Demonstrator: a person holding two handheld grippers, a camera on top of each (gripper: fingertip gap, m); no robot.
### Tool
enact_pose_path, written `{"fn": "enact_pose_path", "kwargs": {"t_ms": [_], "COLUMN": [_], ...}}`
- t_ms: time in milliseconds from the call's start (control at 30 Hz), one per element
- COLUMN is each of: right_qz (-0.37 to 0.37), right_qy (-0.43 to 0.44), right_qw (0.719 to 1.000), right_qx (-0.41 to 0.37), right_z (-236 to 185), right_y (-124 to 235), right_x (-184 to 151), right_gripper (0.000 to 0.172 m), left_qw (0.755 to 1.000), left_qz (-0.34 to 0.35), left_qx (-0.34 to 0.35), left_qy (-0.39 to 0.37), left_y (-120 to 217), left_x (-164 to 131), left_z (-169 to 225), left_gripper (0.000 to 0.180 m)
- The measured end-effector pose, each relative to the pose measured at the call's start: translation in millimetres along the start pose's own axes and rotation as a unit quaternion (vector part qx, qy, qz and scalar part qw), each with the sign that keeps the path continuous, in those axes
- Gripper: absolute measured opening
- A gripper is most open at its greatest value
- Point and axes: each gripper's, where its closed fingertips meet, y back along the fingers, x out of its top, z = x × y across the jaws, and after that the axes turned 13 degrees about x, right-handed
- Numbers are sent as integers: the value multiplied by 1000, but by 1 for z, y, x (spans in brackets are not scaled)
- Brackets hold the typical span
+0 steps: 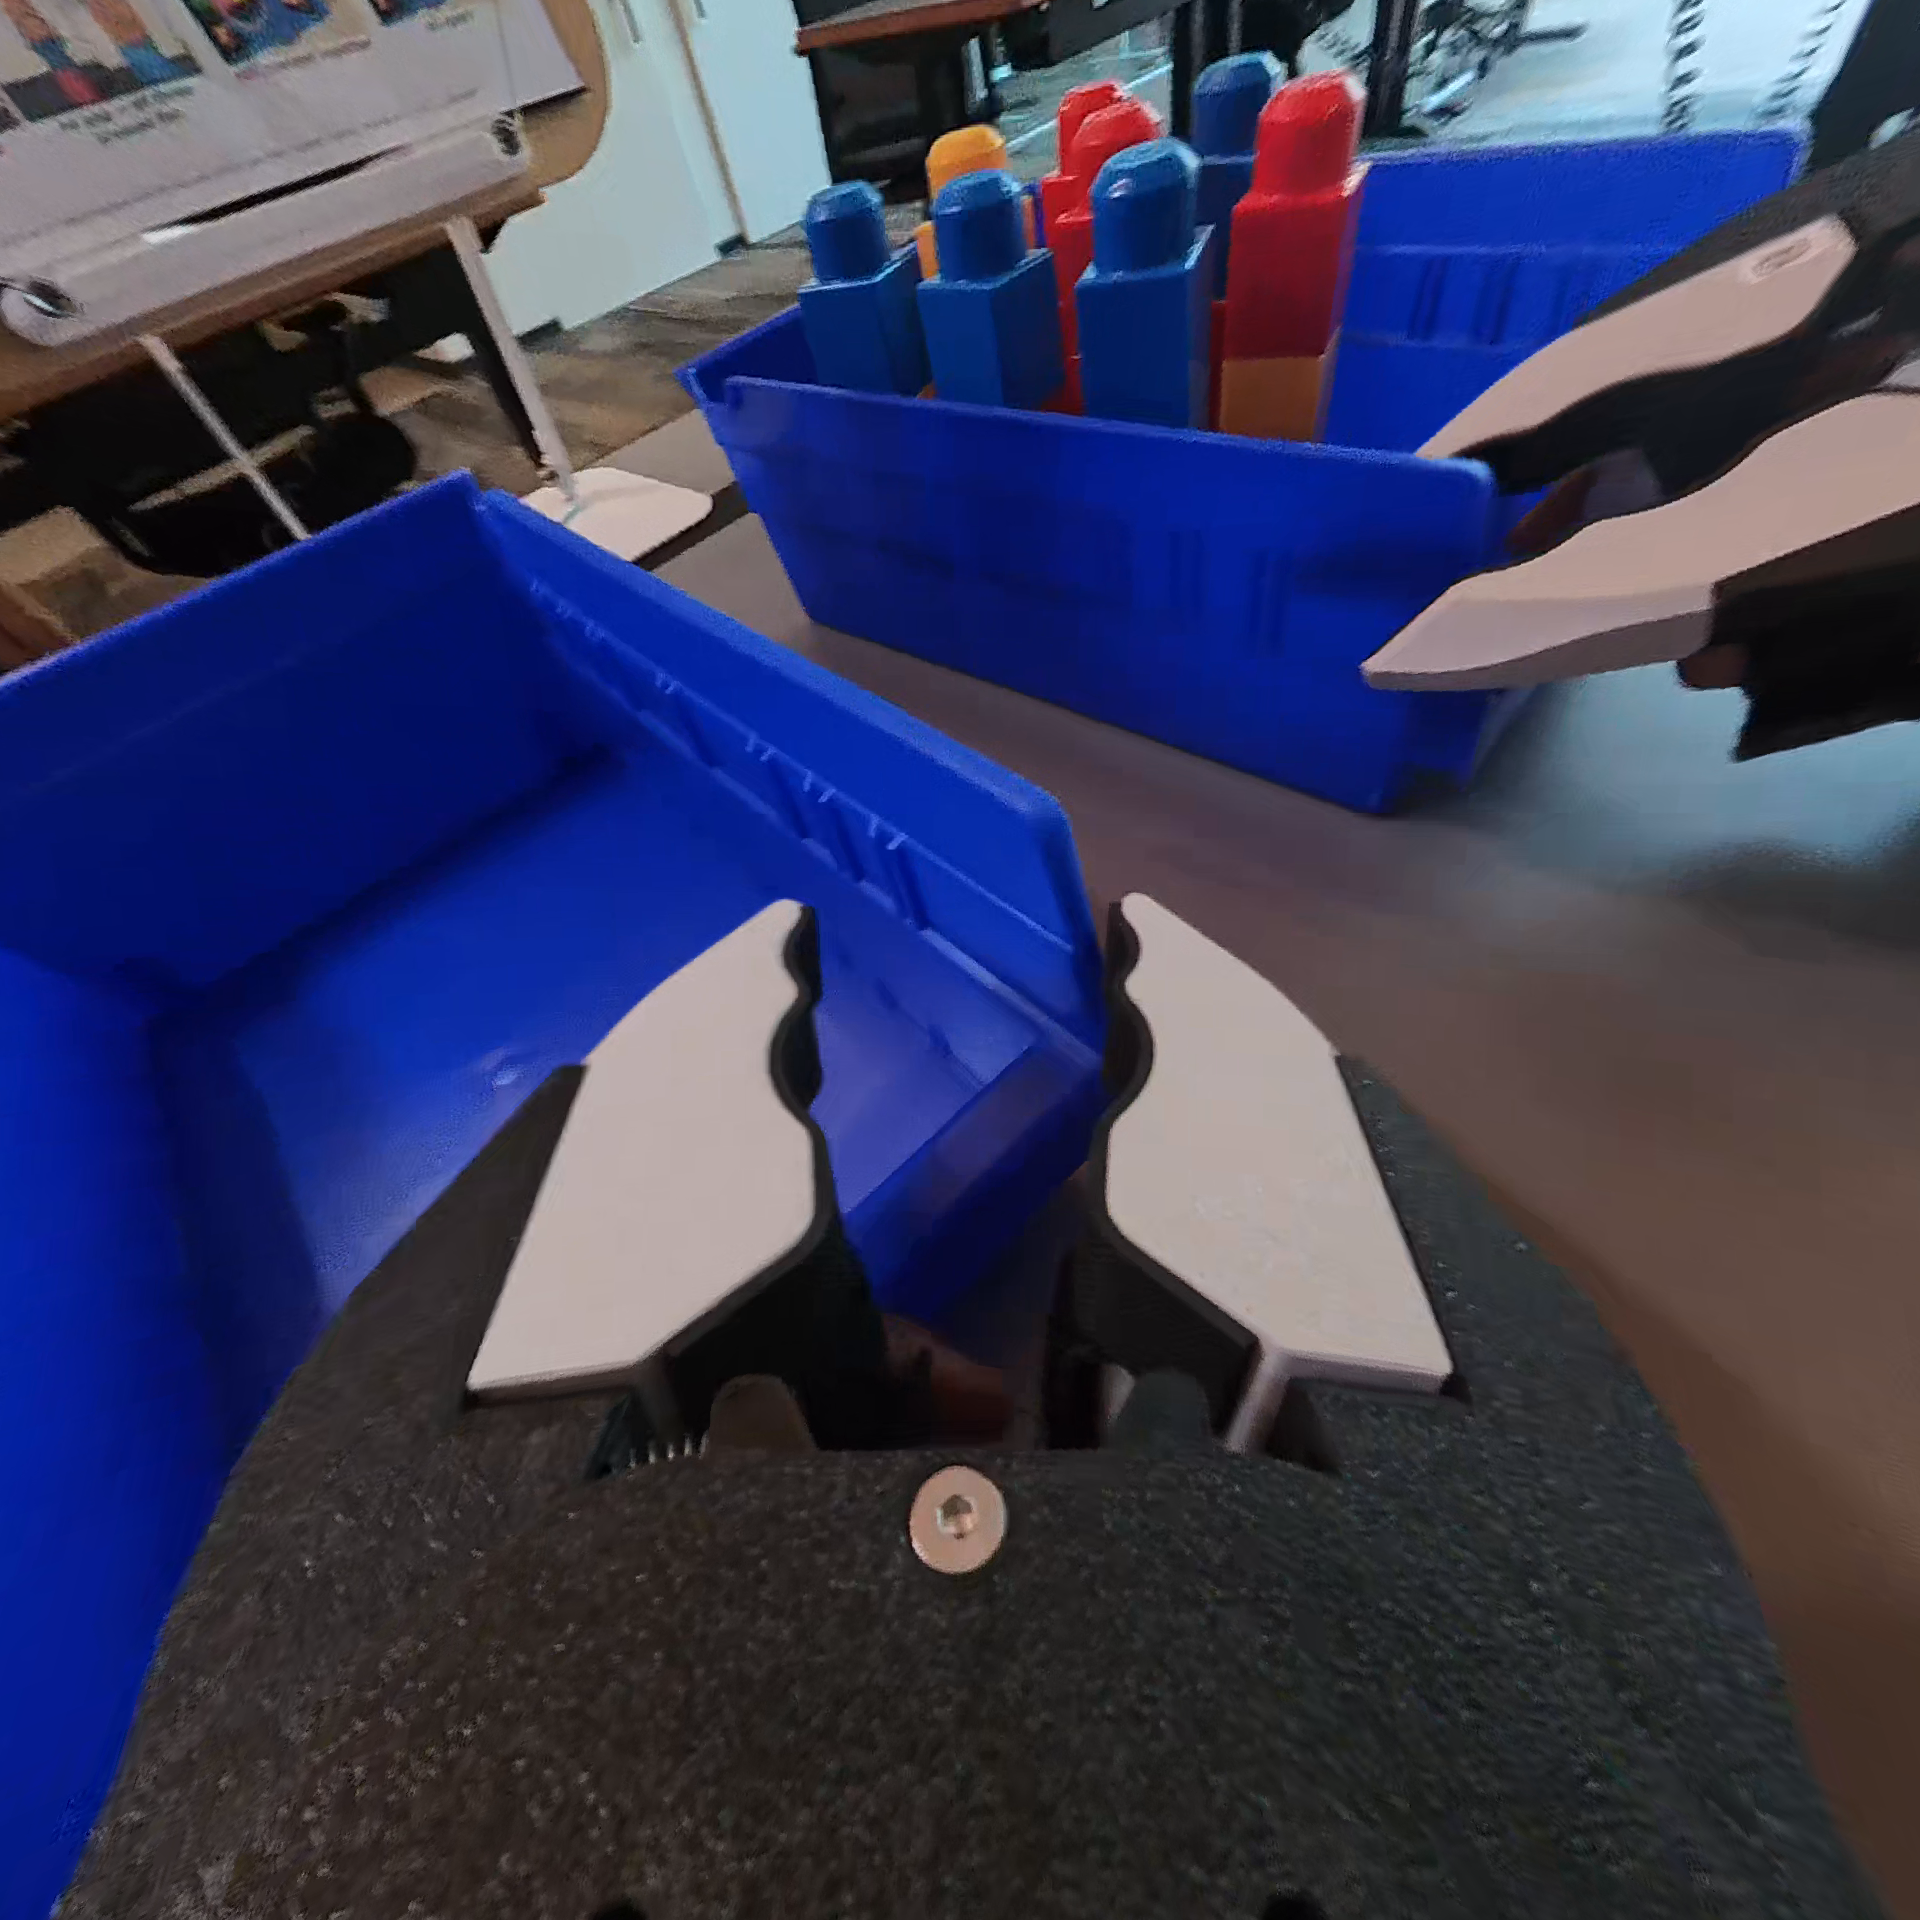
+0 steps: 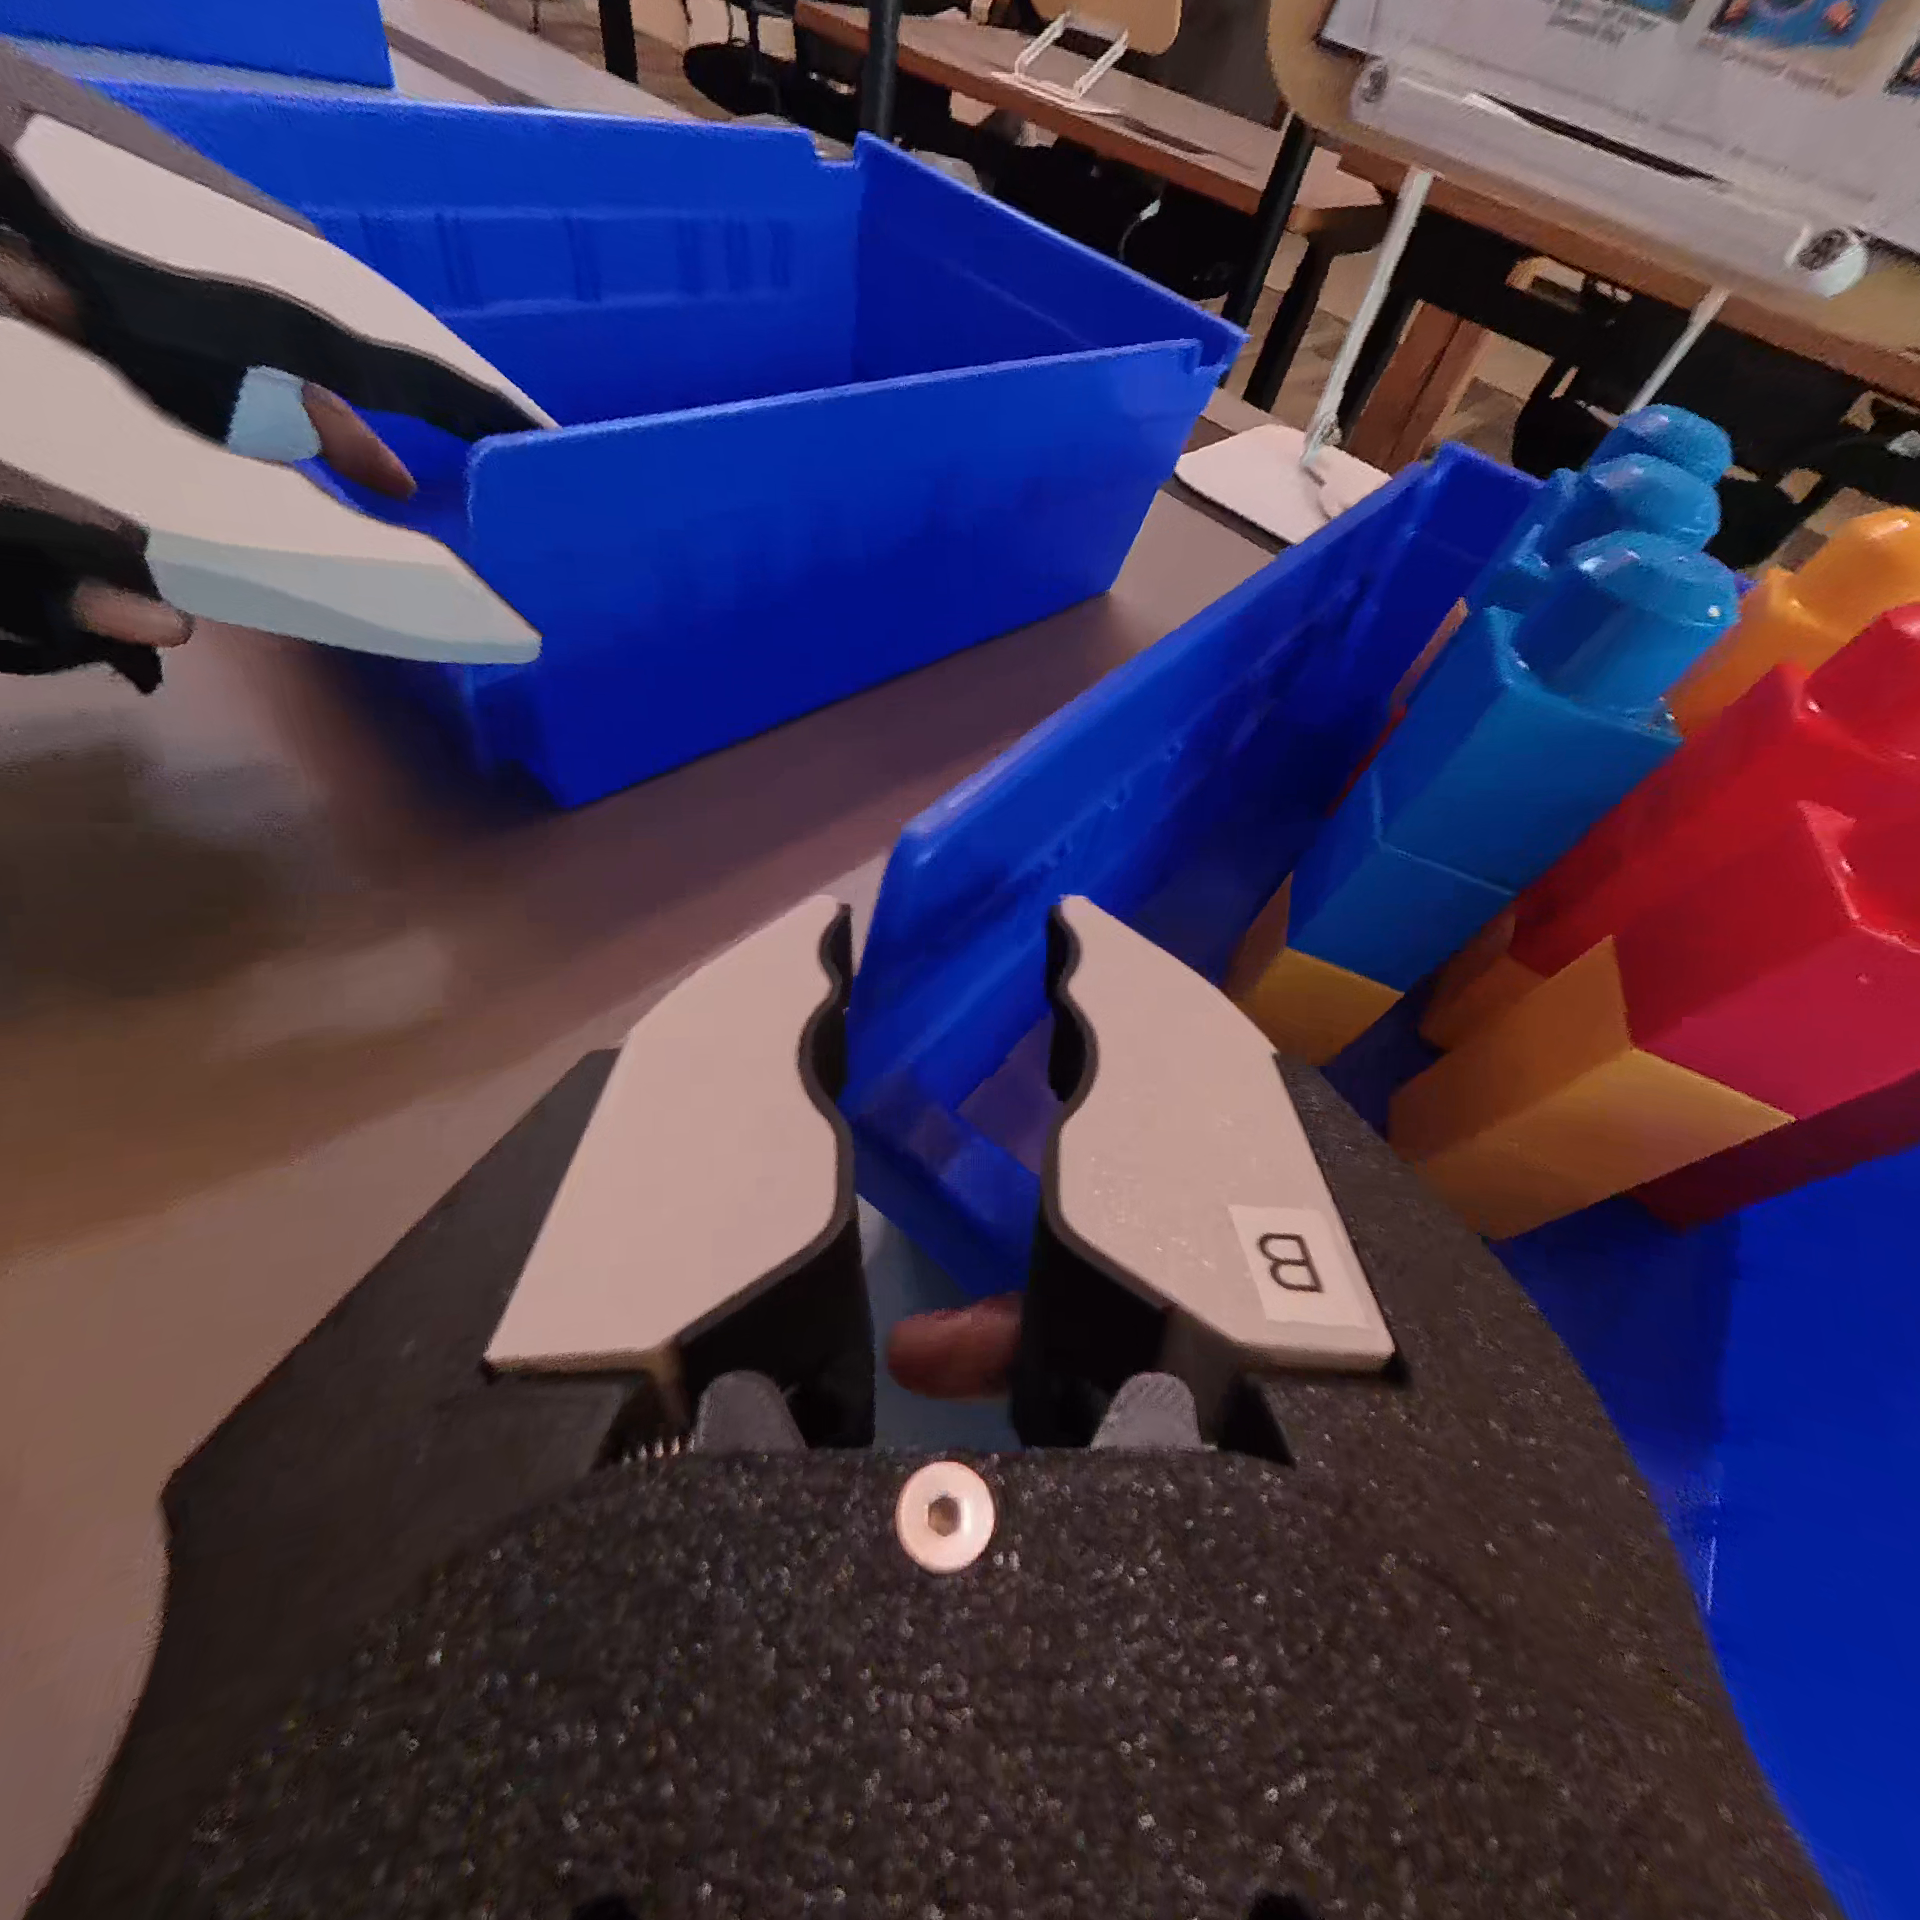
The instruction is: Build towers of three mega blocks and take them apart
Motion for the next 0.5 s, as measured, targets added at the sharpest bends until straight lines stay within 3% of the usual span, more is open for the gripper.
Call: {"fn": "enact_pose_path", "kwargs": {"t_ms": [33,133,500], "right_qz": [-3,-20,2], "right_qy": [12,42,24], "right_qw": [1000,999,1000], "right_qx": [-1,-26,-11], "right_z": [-2,-2,-13], "right_y": [-2,-2,-10], "right_x": [0,0,4], "right_gripper": [27,25,26], "left_qw": [1000,999,997], "left_qz": [0,6,20], "left_qx": [-15,-44,-66], "left_qy": [7,16,40], "left_y": [0,0,-3], "left_x": [0,0,0], "left_z": [4,15,19], "left_gripper": [45,24,24]}}
